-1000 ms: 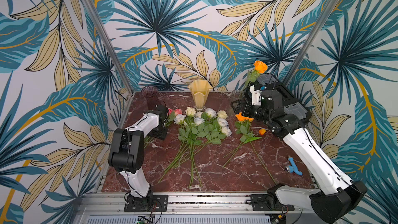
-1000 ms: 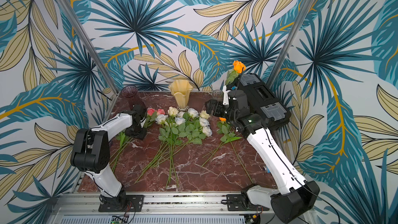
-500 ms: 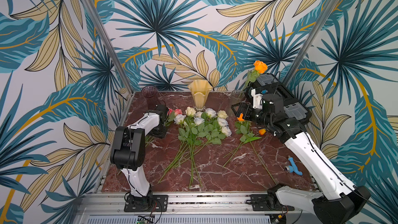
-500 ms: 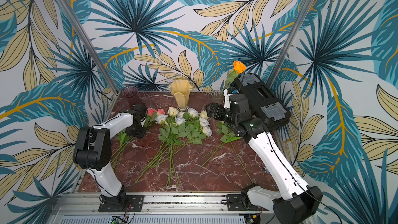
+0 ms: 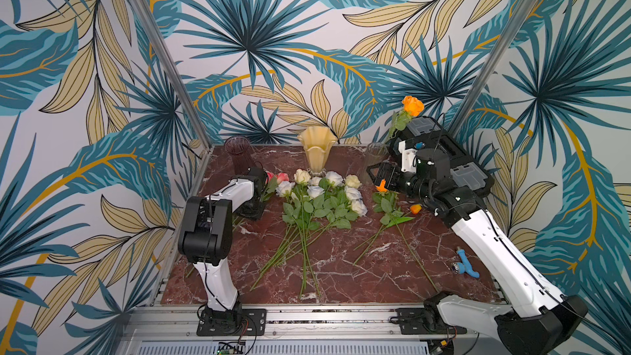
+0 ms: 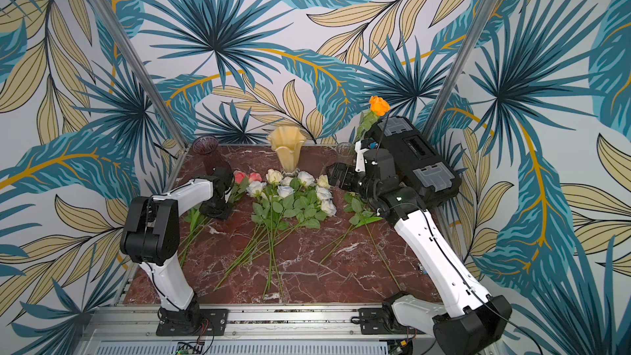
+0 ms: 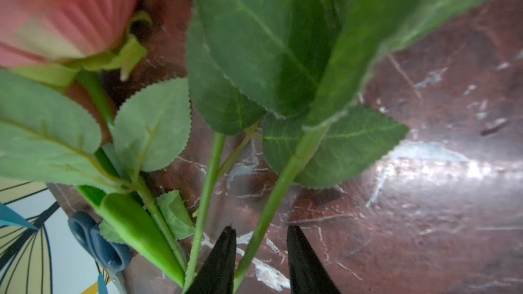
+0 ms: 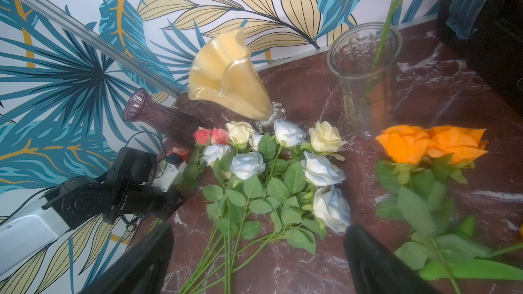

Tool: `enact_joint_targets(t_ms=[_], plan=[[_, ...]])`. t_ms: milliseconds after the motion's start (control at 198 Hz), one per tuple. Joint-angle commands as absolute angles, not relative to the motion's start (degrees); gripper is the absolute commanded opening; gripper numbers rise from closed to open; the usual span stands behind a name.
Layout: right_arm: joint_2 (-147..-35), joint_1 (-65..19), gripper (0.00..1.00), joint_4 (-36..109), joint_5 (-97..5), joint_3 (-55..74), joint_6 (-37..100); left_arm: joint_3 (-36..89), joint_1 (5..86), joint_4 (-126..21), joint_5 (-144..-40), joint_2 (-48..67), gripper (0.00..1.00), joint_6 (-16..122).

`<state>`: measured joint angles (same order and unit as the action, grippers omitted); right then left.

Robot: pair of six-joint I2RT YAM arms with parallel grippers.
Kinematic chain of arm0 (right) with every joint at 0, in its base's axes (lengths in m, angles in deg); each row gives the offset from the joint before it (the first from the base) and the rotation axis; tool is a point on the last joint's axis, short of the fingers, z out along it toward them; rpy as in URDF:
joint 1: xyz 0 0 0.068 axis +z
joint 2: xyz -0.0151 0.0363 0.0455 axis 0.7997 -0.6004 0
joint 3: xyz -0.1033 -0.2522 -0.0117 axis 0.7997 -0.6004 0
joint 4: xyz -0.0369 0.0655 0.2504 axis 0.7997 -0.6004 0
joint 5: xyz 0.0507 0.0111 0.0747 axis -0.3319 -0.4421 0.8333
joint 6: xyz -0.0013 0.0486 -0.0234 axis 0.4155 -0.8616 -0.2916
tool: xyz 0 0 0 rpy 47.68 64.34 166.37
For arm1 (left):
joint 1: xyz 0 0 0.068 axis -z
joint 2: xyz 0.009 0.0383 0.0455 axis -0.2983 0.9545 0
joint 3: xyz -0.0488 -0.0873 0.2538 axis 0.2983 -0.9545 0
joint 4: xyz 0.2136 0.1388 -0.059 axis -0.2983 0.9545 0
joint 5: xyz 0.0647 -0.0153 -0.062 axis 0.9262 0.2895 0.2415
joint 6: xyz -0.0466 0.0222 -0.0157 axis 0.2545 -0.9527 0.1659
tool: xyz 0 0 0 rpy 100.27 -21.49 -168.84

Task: Arrange the flowers in different vases according to their variety
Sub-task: Pick up the flower at the center of the board.

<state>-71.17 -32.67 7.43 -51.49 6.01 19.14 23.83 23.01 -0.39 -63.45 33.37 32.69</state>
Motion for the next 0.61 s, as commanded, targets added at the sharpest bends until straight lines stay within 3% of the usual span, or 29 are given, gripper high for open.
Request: enact_joint_targets(t_ms=[0, 126, 232, 601], plan=[[-69.9, -32.4, 0.99, 8.2, -52.1, 5.1, 18.7, 26.5, 22.6, -1.0, -63.2, 34.1, 0.25, 32.6], [-69.7, -32.4, 0.99, 8.2, -52.3, 4.9, 18.7, 27.2, 22.5, -0.2, -63.1, 34.1, 0.08, 32.9], [-69.5, -32.4, 0.99, 8.2, -52.4, 4.5, 18.7, 27.4, 22.7, 0.4, -62.4, 32.5, 0.0, 33.2], [-69.9, -32.4, 0.99, 8.7, -52.0, 3.8, 18.9, 26.6, 25.4, 1.7, -61.1, 17.9, 0.0, 33.7]])
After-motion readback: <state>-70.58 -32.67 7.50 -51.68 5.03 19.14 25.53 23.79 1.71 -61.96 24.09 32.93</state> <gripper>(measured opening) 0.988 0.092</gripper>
